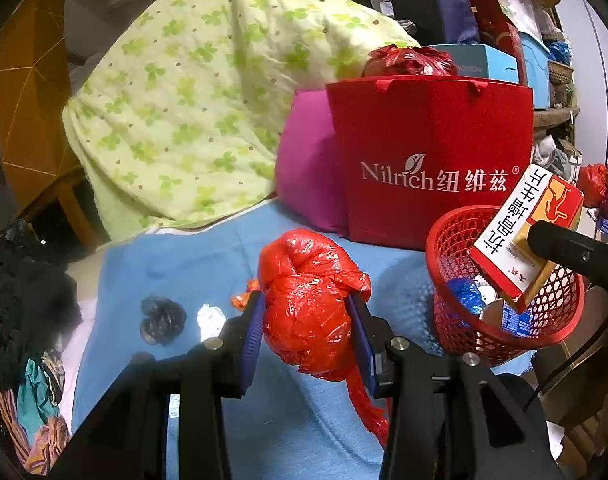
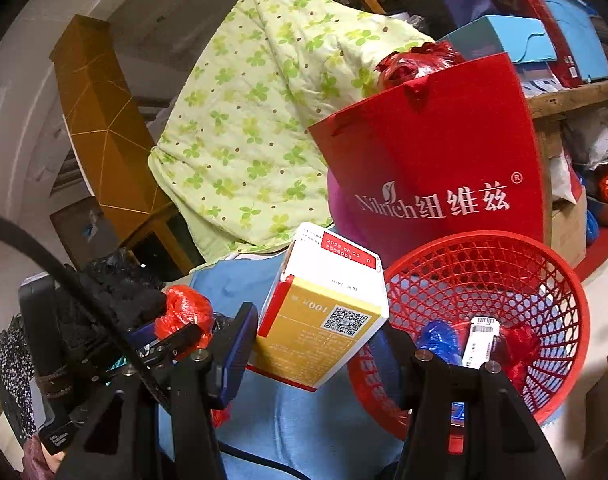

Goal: Collect trash
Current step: 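Carry the red bag with the left gripper while the right carries the yellow-white box toward the basket, then drop the red bag into the red basket with the left gripper while the right releases the yellow-white box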

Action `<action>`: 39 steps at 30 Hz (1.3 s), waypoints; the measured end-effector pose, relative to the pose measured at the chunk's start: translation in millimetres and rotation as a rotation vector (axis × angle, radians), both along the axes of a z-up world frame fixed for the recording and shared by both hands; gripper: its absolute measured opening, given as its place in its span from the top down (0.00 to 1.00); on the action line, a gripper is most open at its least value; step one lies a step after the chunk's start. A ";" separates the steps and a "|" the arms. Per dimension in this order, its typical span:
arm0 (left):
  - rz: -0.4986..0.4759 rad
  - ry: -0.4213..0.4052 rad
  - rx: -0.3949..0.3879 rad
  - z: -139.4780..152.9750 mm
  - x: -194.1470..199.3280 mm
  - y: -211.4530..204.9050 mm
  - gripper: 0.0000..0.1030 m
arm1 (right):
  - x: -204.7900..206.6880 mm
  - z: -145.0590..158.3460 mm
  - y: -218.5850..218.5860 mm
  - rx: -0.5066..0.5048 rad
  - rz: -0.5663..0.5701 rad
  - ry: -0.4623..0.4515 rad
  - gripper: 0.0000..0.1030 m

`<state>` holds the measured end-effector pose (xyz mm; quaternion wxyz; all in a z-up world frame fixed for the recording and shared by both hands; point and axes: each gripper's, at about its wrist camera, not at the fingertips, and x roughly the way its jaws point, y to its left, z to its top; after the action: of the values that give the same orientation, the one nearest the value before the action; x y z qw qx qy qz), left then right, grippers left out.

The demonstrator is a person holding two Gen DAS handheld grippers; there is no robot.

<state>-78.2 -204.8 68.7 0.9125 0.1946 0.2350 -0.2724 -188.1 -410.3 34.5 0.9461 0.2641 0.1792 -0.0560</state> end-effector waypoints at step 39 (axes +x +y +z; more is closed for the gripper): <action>-0.187 0.051 -0.019 4.5 -23.9 -78.4 0.57 | -73.0 -7.2 -80.4 0.072 -0.239 -0.039 0.43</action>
<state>-102.1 -283.2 73.2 0.8787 0.2002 0.2363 -0.3633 -261.1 -490.7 27.2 0.9259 0.3182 0.1298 -0.1568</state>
